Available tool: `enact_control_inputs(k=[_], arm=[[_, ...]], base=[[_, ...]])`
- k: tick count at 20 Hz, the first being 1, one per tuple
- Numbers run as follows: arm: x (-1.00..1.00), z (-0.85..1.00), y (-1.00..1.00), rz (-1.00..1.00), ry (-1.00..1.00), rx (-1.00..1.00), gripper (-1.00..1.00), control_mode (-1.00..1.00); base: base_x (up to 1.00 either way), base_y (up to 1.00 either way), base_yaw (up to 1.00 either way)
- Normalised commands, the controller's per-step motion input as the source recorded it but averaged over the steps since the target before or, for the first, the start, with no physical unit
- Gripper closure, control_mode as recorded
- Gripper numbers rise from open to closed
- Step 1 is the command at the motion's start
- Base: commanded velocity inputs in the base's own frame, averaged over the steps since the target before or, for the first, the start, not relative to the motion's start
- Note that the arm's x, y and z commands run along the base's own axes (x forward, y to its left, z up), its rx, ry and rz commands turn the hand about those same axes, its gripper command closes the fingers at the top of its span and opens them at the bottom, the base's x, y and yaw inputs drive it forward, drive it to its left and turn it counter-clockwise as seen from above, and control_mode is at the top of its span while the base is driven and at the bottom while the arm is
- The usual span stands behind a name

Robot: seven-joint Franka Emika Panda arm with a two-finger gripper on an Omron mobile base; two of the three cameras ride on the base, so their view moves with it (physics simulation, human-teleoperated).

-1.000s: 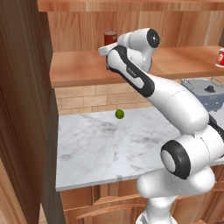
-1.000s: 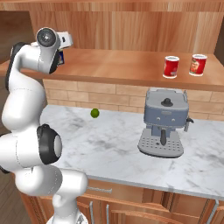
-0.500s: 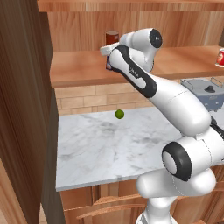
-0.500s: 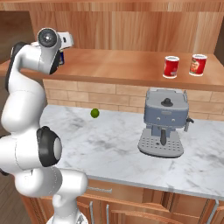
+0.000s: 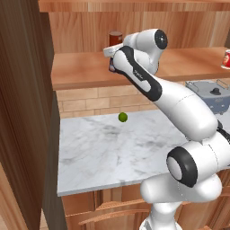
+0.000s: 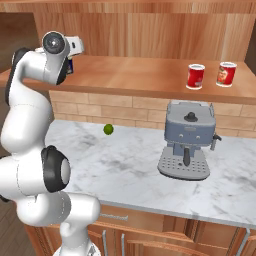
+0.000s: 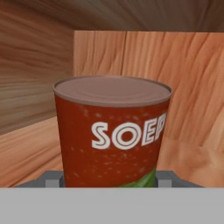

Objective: Stack two cans on top of the other two cans in the cabinet.

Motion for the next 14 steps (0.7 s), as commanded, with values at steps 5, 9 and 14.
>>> enact_control_inputs(k=[5, 9, 14], arm=[[0.07, 0.0, 0.02, 0.0, 0.0, 0.0, 1.0, -1.0], [0.12, 0.0, 0.0, 0.0, 0.0, 0.0, 1.0, -1.0], [0.01, 0.0, 0.0, 0.0, 0.0, 0.0, 1.0, -1.0]], base=[[0.0, 0.0, 0.0], [0.0, 0.0, 0.0], [0.0, 0.0, 0.0]])
